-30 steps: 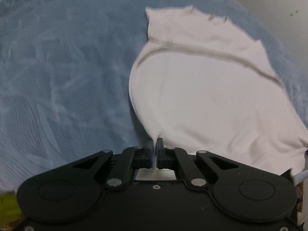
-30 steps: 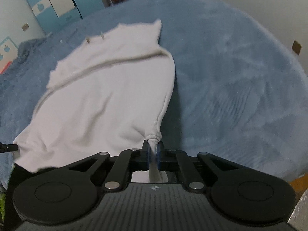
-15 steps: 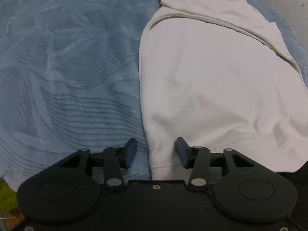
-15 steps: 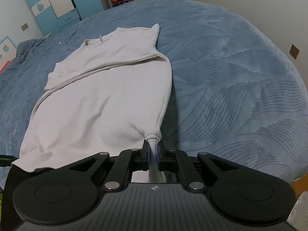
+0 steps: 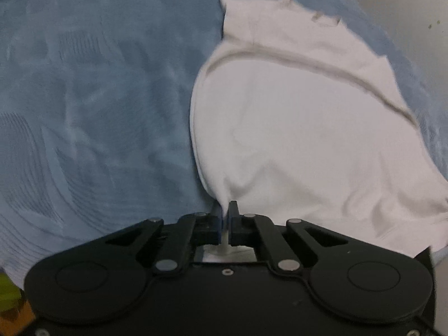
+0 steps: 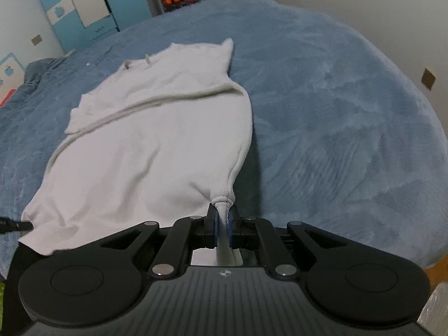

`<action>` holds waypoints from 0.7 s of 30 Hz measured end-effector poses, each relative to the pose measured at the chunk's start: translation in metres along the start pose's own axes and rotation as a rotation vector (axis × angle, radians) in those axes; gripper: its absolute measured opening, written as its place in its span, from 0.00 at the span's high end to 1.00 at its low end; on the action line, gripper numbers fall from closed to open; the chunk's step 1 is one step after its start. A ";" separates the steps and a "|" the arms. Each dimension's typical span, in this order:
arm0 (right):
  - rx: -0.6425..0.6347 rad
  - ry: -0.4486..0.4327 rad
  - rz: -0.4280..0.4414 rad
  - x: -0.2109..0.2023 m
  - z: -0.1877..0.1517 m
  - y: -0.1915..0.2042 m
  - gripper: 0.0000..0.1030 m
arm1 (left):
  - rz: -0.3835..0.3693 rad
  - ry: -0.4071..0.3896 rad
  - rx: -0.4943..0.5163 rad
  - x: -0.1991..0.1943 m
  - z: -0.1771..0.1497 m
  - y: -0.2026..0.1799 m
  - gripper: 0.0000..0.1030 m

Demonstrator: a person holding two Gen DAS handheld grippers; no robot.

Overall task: Fold small clothes
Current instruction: 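Grasp the hem with the left gripper while the right gripper grasps the hem, then lift the hem toward the collar with both grippers and open them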

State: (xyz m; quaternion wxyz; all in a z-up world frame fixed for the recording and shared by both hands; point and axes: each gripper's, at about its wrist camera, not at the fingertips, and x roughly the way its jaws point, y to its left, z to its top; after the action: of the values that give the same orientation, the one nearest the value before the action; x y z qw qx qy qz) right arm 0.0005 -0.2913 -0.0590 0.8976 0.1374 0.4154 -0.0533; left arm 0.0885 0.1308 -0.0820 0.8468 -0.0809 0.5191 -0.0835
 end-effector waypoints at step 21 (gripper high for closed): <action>0.074 -0.113 0.010 0.100 0.113 0.004 0.94 | 0.015 -0.059 0.031 0.074 0.129 -0.001 0.93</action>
State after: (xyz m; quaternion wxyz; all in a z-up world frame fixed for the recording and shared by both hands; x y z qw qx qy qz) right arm 0.1493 -0.3183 -0.0645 0.9141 0.1696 0.3612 -0.0717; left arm 0.2371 0.1197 -0.0881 0.8634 -0.0663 0.4932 -0.0829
